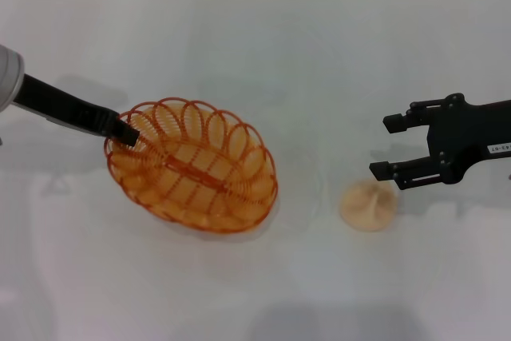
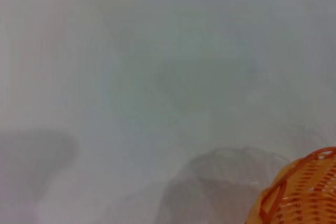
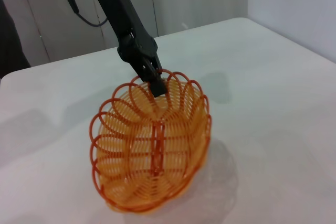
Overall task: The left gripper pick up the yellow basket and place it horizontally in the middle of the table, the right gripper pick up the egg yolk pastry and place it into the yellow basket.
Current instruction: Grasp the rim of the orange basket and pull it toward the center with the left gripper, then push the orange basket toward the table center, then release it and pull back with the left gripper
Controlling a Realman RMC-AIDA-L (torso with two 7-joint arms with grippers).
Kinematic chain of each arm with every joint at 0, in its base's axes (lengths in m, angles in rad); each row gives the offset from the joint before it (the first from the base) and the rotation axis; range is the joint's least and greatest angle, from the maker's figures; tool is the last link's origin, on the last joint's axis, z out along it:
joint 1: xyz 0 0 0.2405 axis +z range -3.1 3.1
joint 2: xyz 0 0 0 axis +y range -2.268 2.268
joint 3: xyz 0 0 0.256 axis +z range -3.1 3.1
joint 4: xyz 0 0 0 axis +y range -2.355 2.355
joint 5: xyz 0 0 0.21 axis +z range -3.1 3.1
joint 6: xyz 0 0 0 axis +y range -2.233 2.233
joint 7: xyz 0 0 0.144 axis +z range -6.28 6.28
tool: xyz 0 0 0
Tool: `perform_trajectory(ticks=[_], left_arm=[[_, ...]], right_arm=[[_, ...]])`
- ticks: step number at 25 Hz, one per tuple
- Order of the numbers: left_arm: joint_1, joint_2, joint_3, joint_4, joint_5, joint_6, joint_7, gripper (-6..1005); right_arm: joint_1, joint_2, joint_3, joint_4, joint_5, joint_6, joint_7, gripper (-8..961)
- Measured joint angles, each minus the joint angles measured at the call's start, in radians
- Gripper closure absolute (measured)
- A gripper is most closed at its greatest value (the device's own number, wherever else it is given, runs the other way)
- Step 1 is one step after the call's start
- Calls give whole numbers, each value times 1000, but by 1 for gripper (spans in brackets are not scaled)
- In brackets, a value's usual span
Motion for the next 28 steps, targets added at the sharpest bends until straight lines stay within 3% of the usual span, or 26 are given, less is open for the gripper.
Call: perform_trajectory(ticks=[10,28], left_arm=[[2,-10,-4,-13,-33,-74,-164,913],[5,-24,-6,-114,-136,-130,-275,912]], right_arm=[[1,0,0,-12,3,3,1,185],[3,-3,13,-21,15,-8,-1,185]])
